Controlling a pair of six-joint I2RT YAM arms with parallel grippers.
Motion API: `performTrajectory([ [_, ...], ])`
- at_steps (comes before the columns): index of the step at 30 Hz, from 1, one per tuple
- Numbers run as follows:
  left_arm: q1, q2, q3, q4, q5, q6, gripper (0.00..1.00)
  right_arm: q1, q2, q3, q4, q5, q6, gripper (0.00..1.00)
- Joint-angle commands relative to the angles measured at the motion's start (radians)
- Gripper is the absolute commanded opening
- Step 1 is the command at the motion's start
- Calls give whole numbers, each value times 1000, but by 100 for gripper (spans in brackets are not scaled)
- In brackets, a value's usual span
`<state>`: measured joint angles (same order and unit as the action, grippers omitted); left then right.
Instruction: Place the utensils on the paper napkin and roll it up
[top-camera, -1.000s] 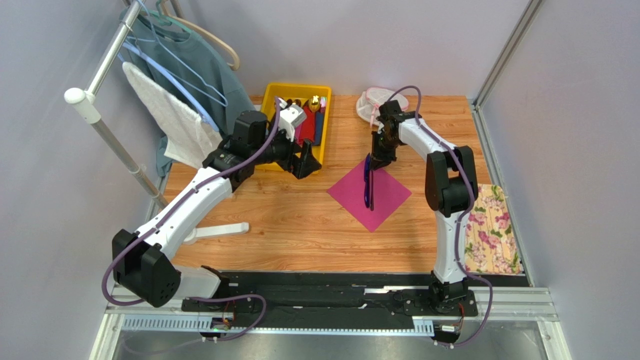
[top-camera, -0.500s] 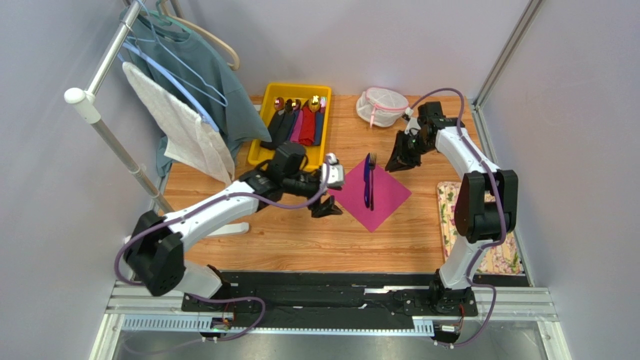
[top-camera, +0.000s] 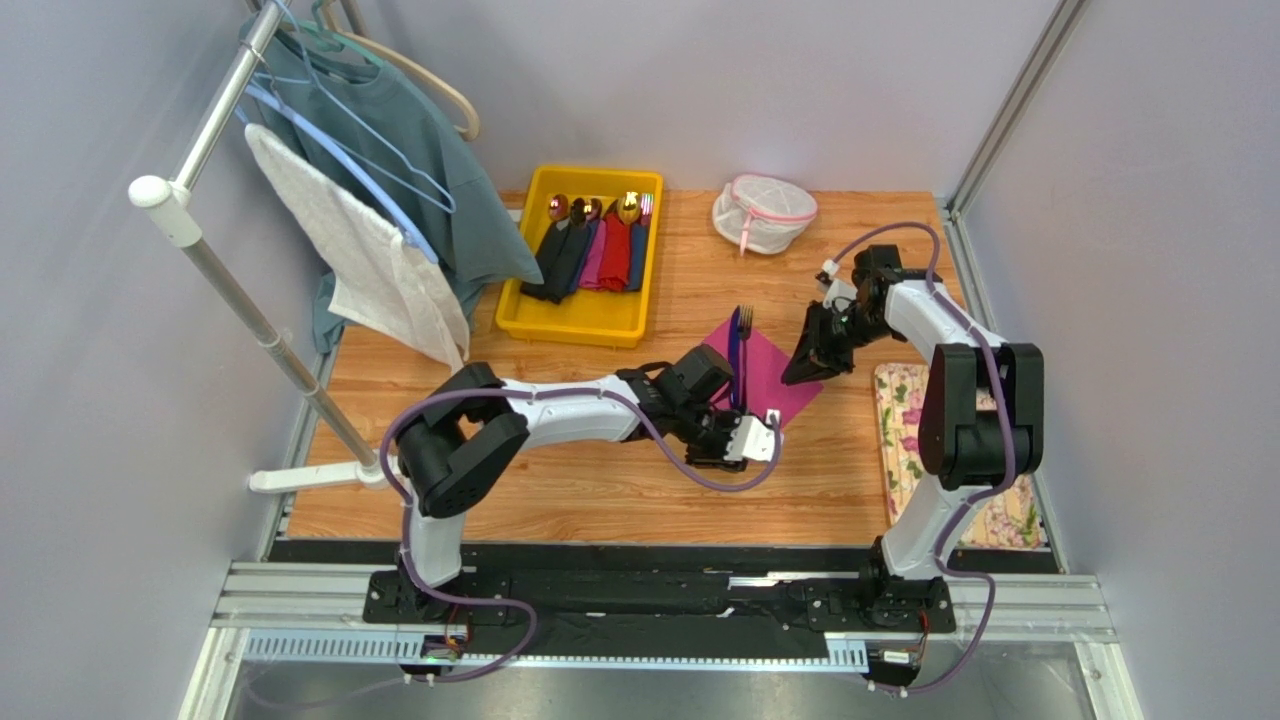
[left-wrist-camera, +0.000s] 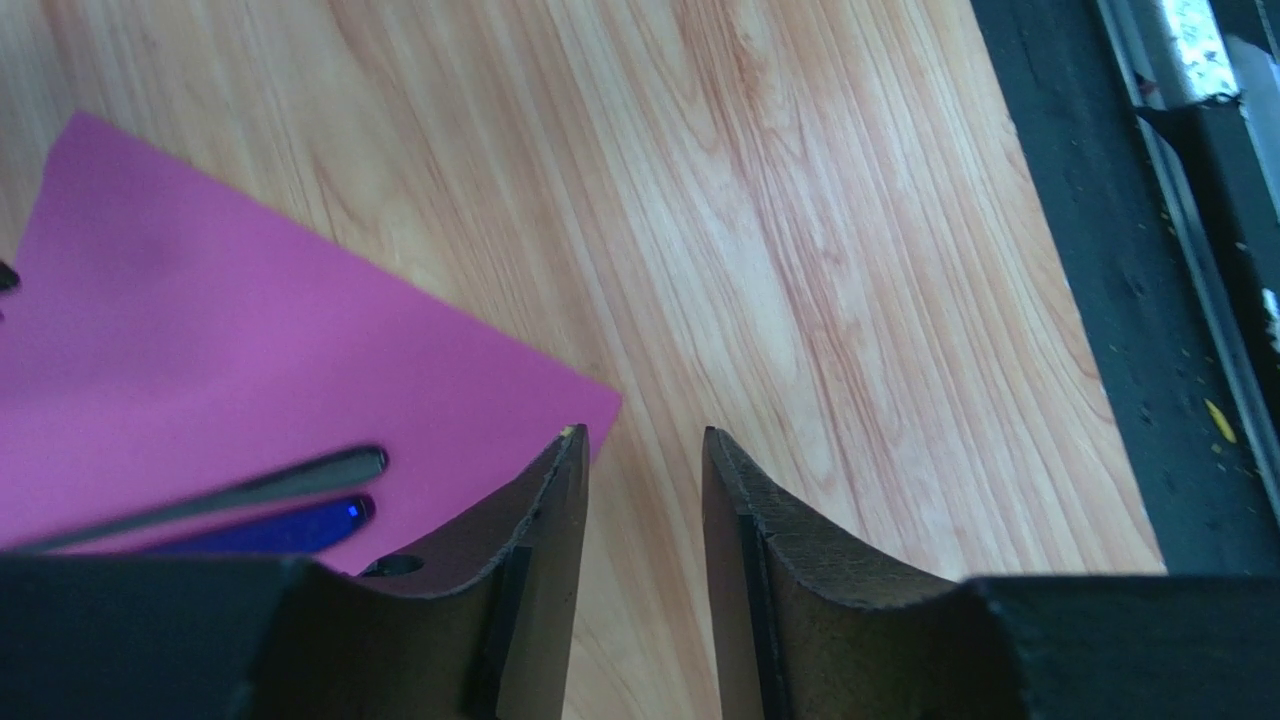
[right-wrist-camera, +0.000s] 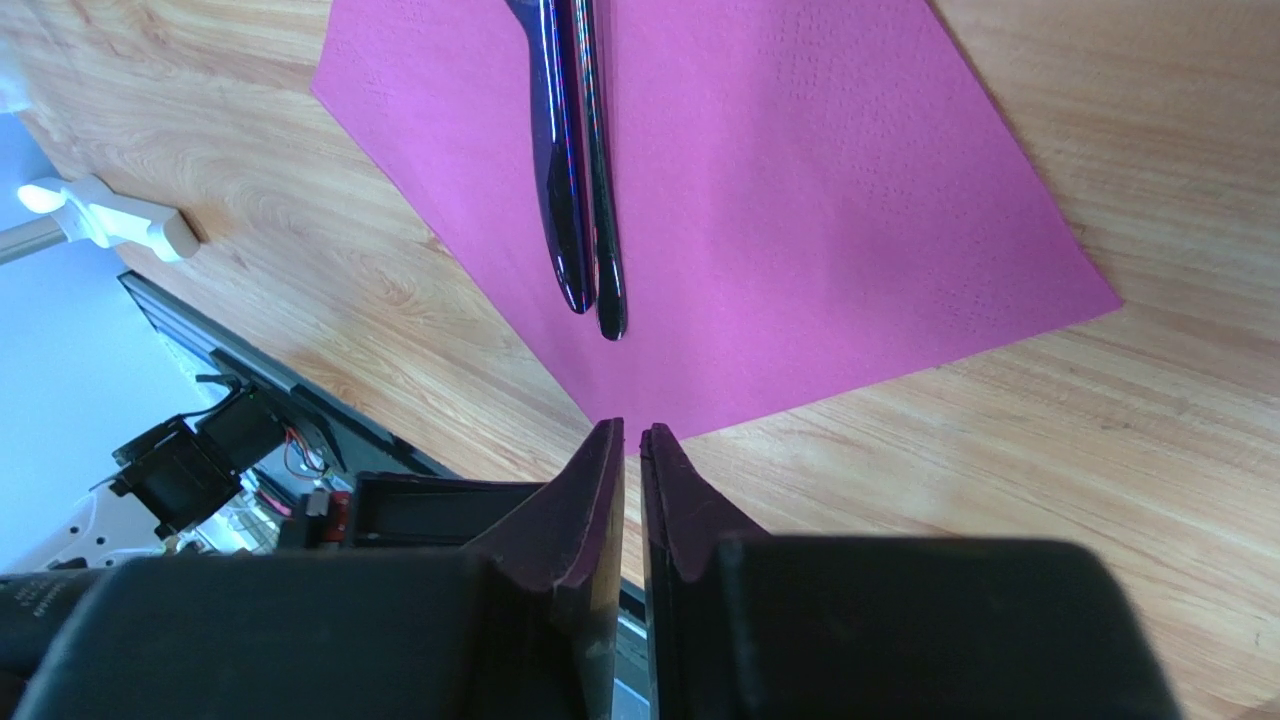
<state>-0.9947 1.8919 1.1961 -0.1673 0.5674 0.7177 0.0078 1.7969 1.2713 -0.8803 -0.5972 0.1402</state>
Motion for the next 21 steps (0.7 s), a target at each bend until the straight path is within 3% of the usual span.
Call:
performTrajectory([
  [1,-31,53,111,-40,-58,60,41,-35,-53,-24,17,-46,-27,11],
  [16,-45,170,171,-136,-116,85,41,-71,-88,-58,23,-76,-25,12],
  [21,-45,187,186,-169,-106,83,35,-71,-85,-56,23,-85,-21,12],
])
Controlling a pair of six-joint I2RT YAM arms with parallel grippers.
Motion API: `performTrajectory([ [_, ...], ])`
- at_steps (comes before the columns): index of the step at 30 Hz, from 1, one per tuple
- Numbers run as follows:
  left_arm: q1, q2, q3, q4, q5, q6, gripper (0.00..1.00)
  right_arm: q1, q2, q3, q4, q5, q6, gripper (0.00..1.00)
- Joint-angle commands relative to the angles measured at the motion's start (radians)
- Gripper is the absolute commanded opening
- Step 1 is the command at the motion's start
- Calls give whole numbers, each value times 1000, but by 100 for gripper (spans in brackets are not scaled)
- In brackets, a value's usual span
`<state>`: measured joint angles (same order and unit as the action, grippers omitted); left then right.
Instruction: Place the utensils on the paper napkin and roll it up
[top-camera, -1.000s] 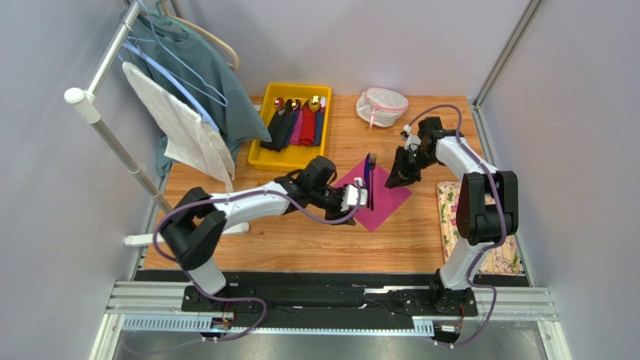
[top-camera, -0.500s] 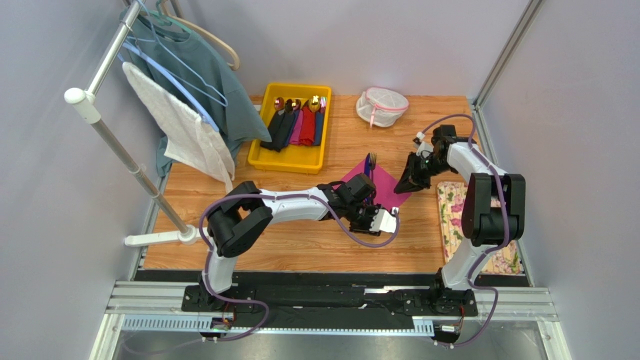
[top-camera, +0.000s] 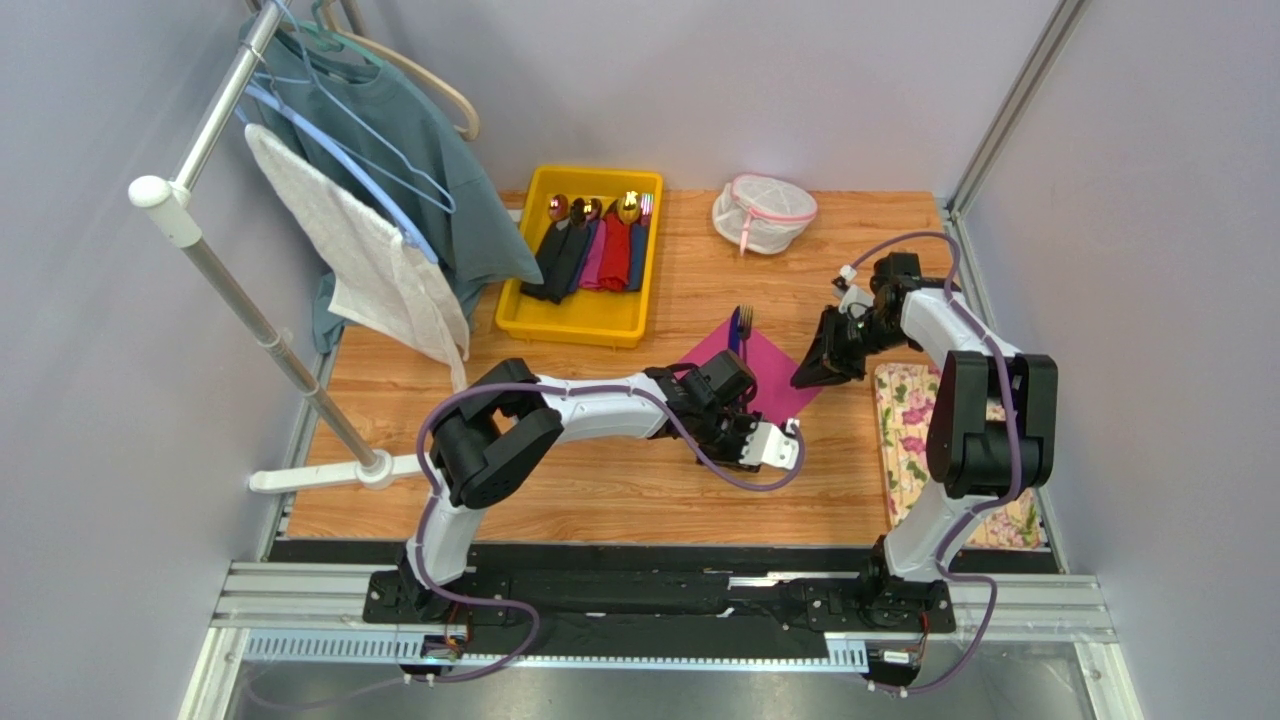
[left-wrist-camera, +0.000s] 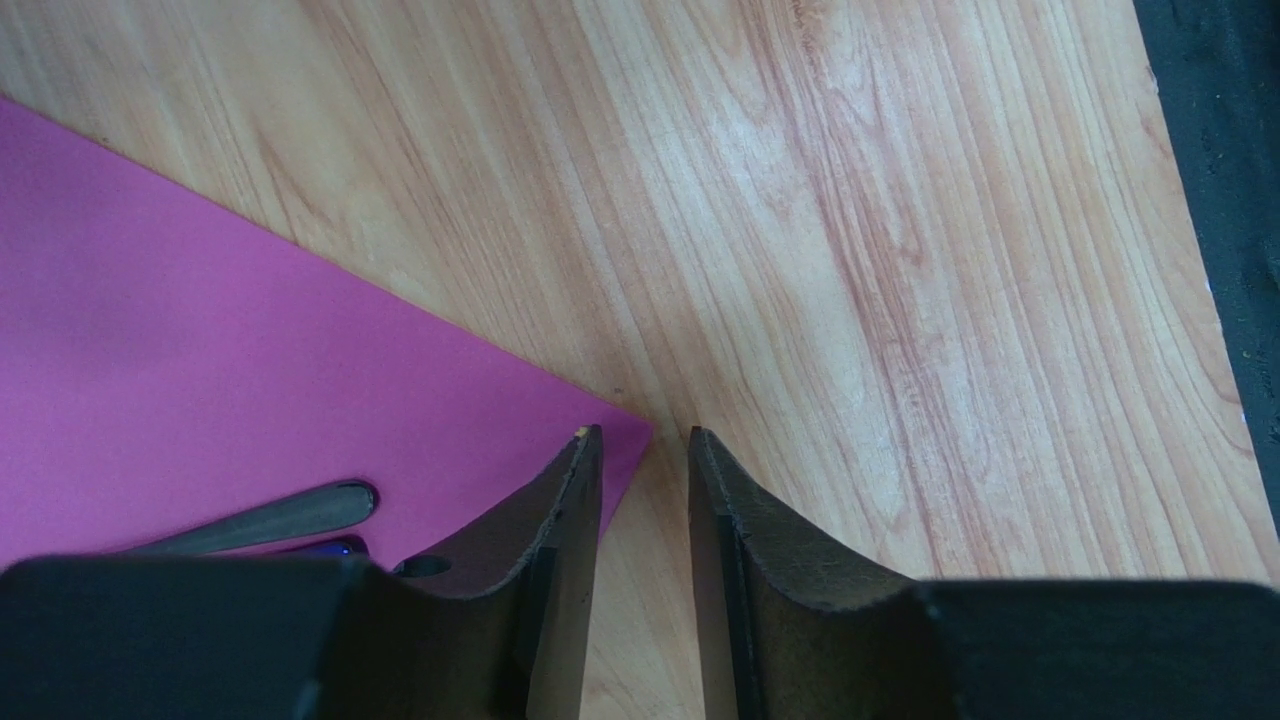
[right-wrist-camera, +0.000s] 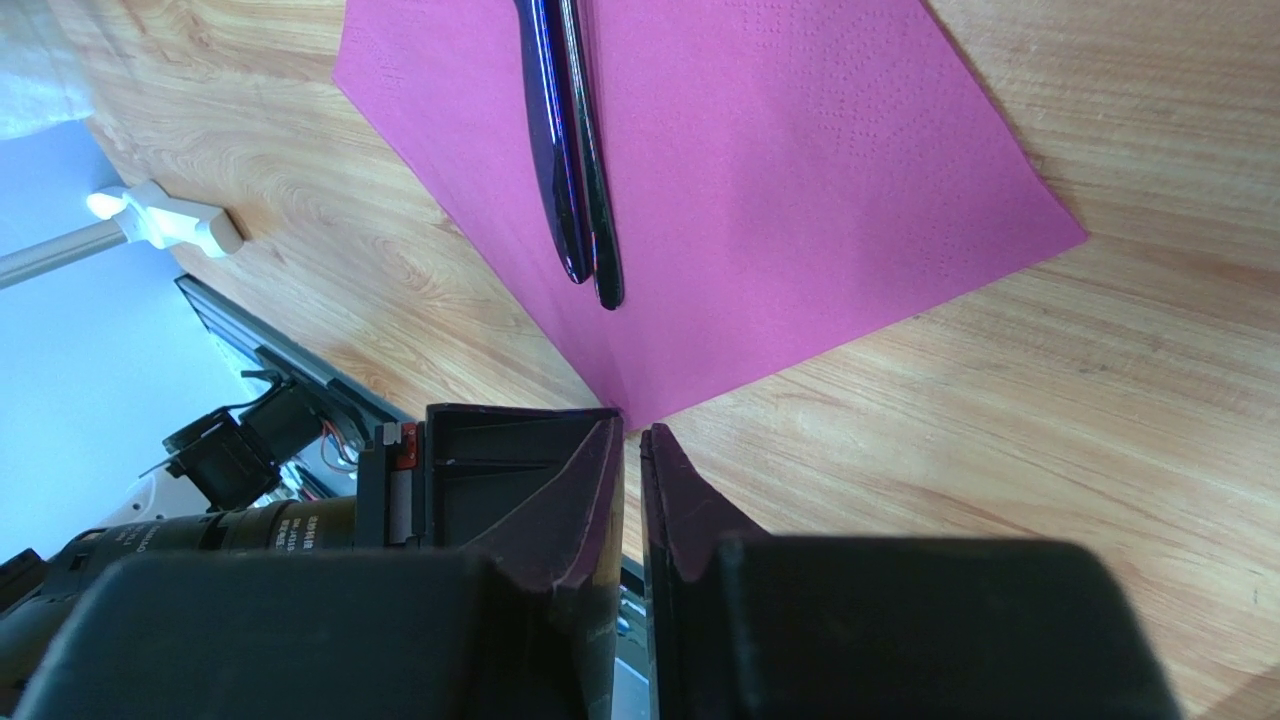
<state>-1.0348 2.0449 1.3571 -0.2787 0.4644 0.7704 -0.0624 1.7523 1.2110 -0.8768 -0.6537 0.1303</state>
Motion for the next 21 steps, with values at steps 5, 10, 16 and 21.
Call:
performTrajectory([
  [5,-5,72,63,-114,-17,12,26,-1,-28,9,19,-34,-8,12],
  [10,-5,86,68,-111,-36,-23,14,-1,-24,7,19,-41,-8,11],
  [16,-5,60,54,-112,-18,-42,0,-1,-30,-1,19,-52,-12,11],
  [21,-5,2,17,-126,63,-43,0,-1,-20,-1,19,-64,-12,9],
])
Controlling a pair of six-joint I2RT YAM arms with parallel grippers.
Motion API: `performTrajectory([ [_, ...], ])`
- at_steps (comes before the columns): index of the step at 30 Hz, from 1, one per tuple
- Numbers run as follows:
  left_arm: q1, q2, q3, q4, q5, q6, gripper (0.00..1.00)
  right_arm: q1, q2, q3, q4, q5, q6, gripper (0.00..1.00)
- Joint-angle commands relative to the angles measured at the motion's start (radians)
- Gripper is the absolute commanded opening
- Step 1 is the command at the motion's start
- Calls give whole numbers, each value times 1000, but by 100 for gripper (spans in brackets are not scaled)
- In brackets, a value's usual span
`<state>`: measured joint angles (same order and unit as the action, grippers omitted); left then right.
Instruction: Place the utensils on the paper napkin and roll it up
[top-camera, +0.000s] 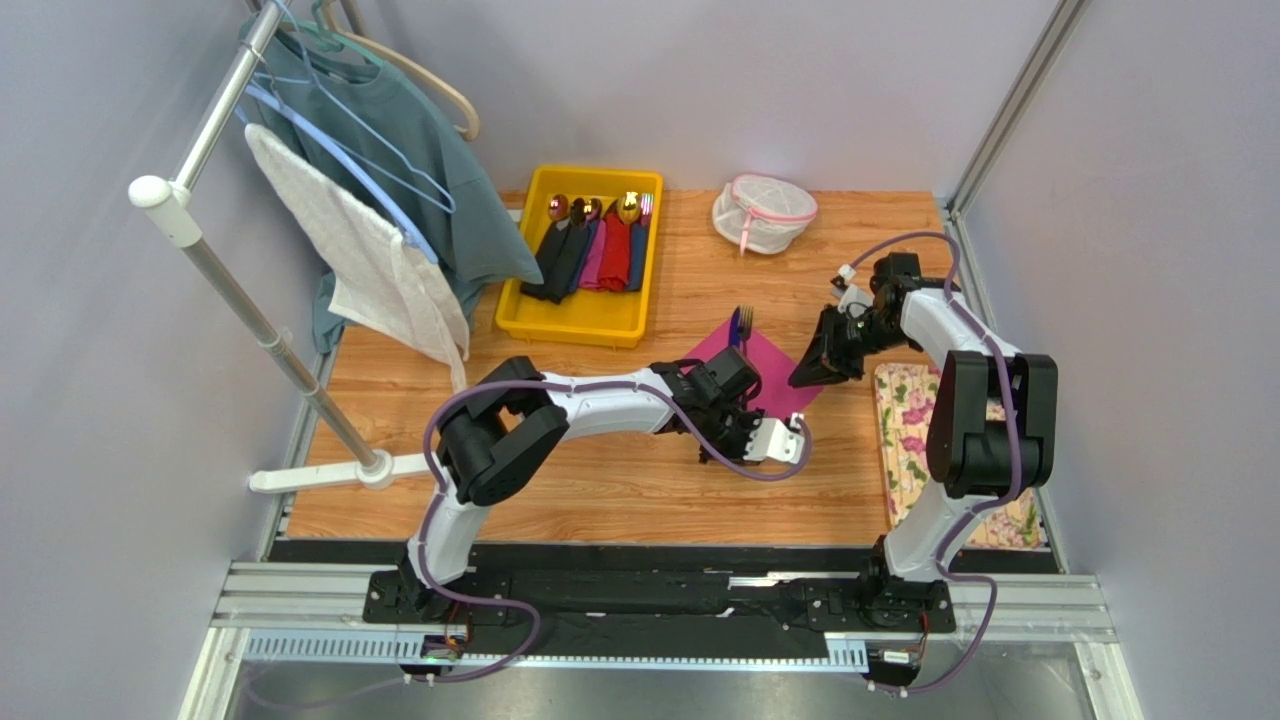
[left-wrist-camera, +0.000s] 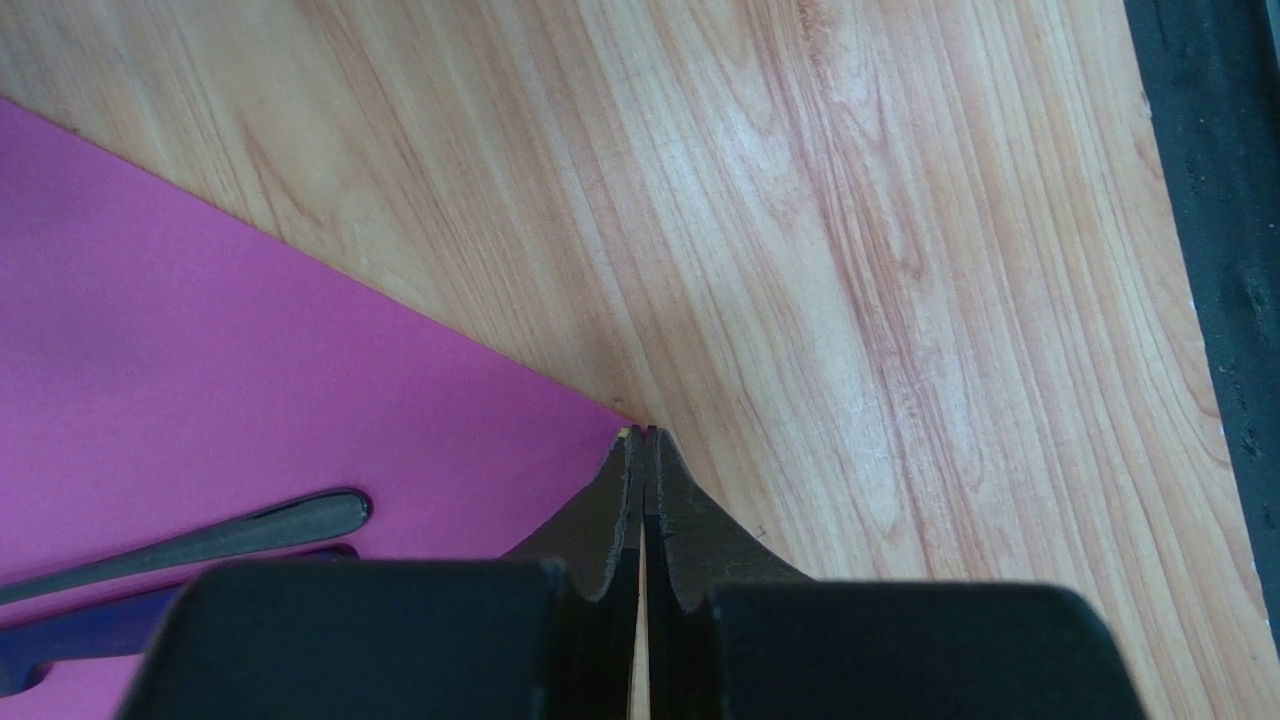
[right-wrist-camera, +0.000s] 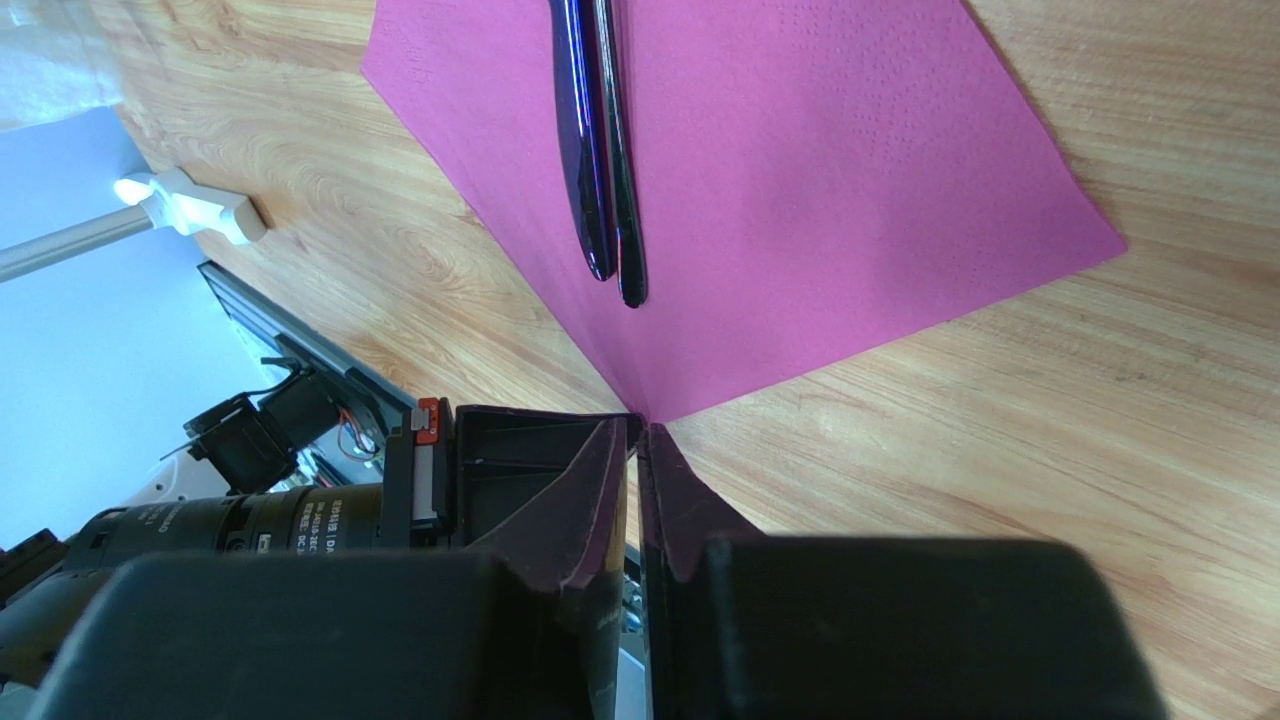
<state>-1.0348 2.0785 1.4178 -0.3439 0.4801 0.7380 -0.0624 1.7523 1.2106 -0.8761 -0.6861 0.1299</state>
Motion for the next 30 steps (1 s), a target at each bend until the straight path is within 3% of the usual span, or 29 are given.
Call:
performTrajectory([
  [1,-5,-50,-48,-67,58,-15,0,-1,-20,1,19,-36,-12,9],
  [14,58,-112,9,-119,135,-150,0,-1,-20,-17,20,-53,-16,9],
  [20,88,-98,59,-141,150,-137,0,-1,-22,-22,22,-55,-15,9],
  [21,88,-106,53,-135,153,-123,5,-1,-23,-20,20,-53,-16,9],
  [22,87,-113,29,-130,160,-85,19,-1,-22,-20,22,-50,-18,9],
  [23,82,-121,14,-107,157,-72,24,-1,-20,-20,20,-49,-16,9],
  [28,47,-129,-6,-106,95,-43,40,-1,-17,-14,25,-41,-13,12],
  [30,35,-118,-13,-90,77,-46,42,-1,-10,-11,25,-36,-12,13],
])
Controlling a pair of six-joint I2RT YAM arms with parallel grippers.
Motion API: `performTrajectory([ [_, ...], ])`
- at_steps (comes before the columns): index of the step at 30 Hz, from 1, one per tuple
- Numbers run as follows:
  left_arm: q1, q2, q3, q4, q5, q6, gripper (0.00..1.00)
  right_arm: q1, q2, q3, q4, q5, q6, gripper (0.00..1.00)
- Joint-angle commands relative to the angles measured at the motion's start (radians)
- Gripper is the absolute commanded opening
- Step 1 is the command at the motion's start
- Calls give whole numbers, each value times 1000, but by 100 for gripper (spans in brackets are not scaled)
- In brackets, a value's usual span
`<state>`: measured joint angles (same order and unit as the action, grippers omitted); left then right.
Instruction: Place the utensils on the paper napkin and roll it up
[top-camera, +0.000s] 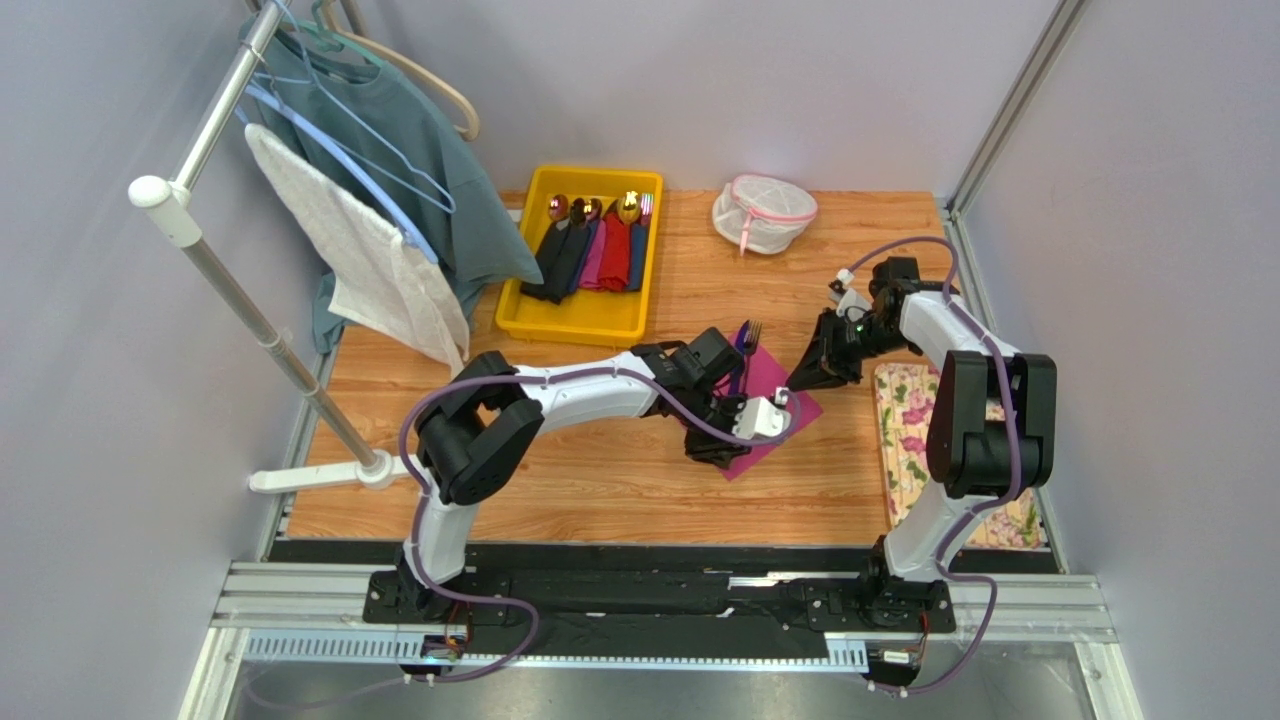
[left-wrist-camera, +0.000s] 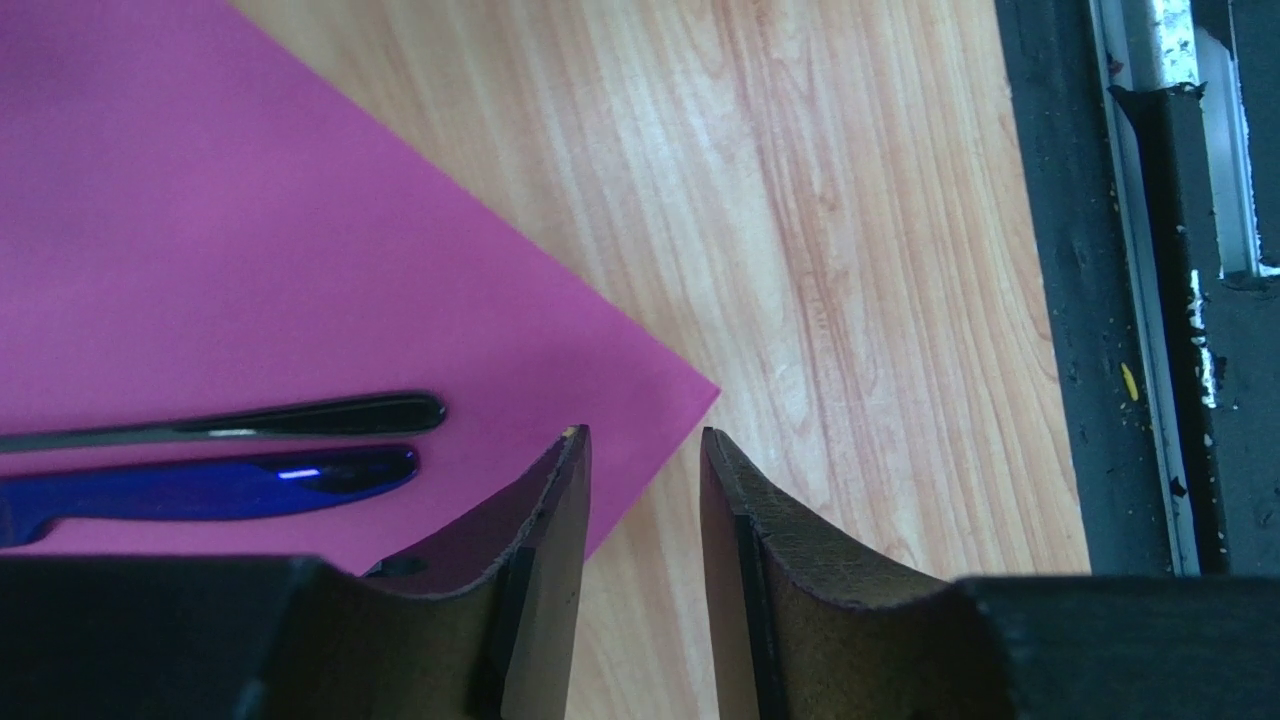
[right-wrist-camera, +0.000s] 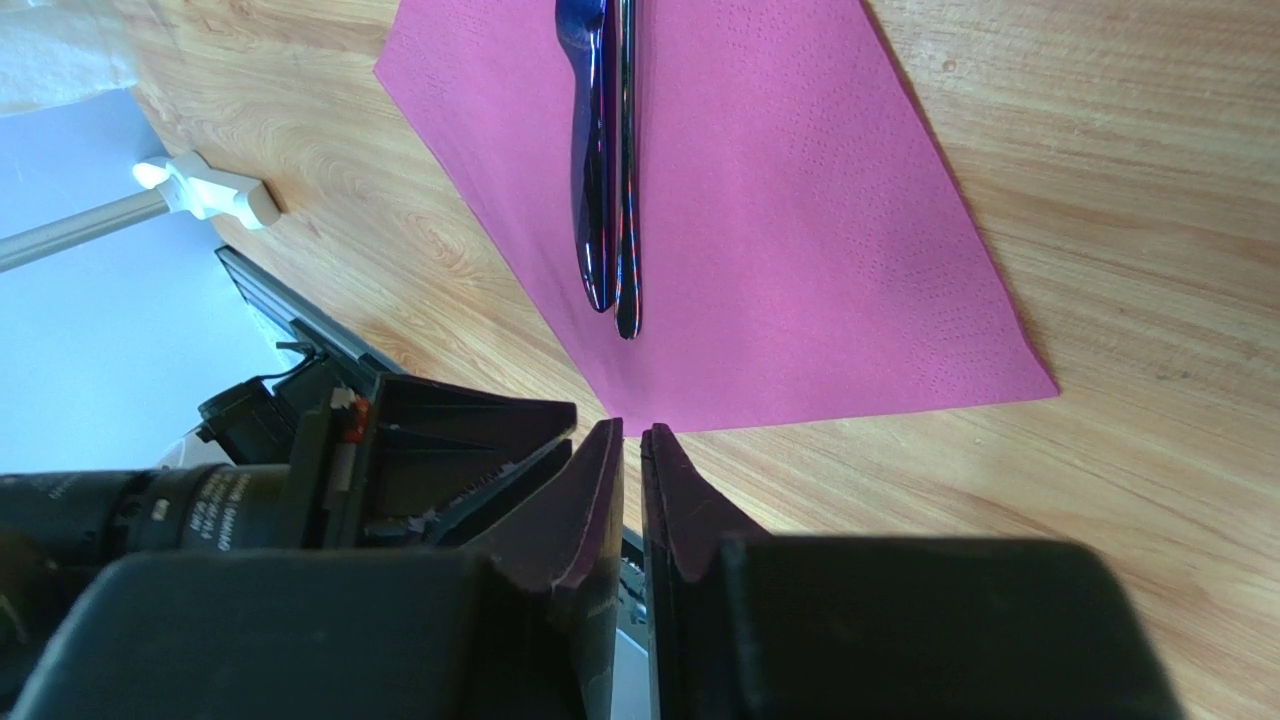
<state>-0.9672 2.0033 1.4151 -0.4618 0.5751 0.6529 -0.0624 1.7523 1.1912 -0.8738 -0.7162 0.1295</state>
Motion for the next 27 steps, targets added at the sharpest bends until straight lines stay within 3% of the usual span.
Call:
performTrajectory([
  [1,-36,-37,-10,28,-32,45,42,-1,-7,13,21,-8,-13,13],
  [21,-79,63,-19,58,-150,62,42,-2,19,18,13,-9,-18,12],
  [23,-80,68,-19,60,-156,60,38,-2,18,18,13,-9,-16,12],
  [27,-84,68,-12,66,-153,38,19,-7,16,16,13,-5,-18,11],
])
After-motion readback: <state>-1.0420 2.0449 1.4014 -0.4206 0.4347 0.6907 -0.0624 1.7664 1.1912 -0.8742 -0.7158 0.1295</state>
